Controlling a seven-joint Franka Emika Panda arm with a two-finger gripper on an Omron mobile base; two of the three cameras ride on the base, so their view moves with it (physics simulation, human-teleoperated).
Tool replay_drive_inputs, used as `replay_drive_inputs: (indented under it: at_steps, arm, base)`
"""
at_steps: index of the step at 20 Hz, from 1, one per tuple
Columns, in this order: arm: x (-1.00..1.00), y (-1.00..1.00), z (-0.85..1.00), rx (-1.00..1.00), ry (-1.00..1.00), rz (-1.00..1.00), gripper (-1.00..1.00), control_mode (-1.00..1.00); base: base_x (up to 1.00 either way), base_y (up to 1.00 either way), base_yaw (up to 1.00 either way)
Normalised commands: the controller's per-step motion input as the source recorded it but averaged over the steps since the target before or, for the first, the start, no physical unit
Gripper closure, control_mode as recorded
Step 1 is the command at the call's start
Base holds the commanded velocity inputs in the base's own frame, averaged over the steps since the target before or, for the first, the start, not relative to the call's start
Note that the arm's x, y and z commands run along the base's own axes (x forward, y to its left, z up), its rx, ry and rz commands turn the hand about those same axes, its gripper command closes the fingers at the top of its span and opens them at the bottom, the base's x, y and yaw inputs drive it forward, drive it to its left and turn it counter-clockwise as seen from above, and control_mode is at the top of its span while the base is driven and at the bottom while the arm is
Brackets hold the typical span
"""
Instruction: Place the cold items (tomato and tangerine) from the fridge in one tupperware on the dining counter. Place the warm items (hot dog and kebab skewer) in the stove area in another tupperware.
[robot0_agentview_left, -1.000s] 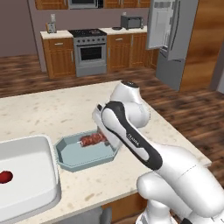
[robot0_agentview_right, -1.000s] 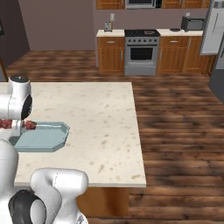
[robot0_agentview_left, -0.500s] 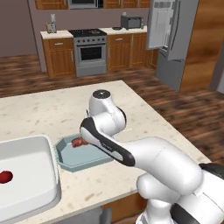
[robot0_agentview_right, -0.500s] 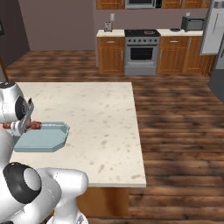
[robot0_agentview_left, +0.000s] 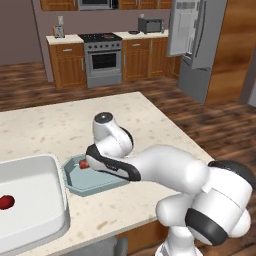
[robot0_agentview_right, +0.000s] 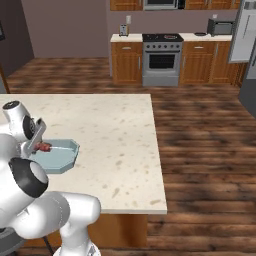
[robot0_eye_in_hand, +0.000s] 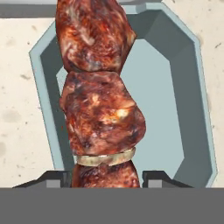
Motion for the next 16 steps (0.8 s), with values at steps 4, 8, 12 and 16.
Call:
replay_drive_inputs:
  at_steps: [4, 8, 12, 16]
  arm:
    - [0.34, 0.02, -0.40, -0.06, 0.00, 0.07, 1.00, -1.00]
    - [0.26, 0.08, -0.36, -0.07, 0.00, 0.01, 1.00, -1.00]
    - [0.27, 0.08, -0.28, -0.04, 0.00, 0.00, 1.00, -1.00]
    - [0.14, 0.06, -0.26, 0.00, 0.00, 0.01, 1.00, -1.00]
  base:
    - [0.00, 0.00, 0.00]
    - [0.00, 0.00, 0.00]
    - [0.00, 0.00, 0.00]
    - [0.00, 0.00, 0.00]
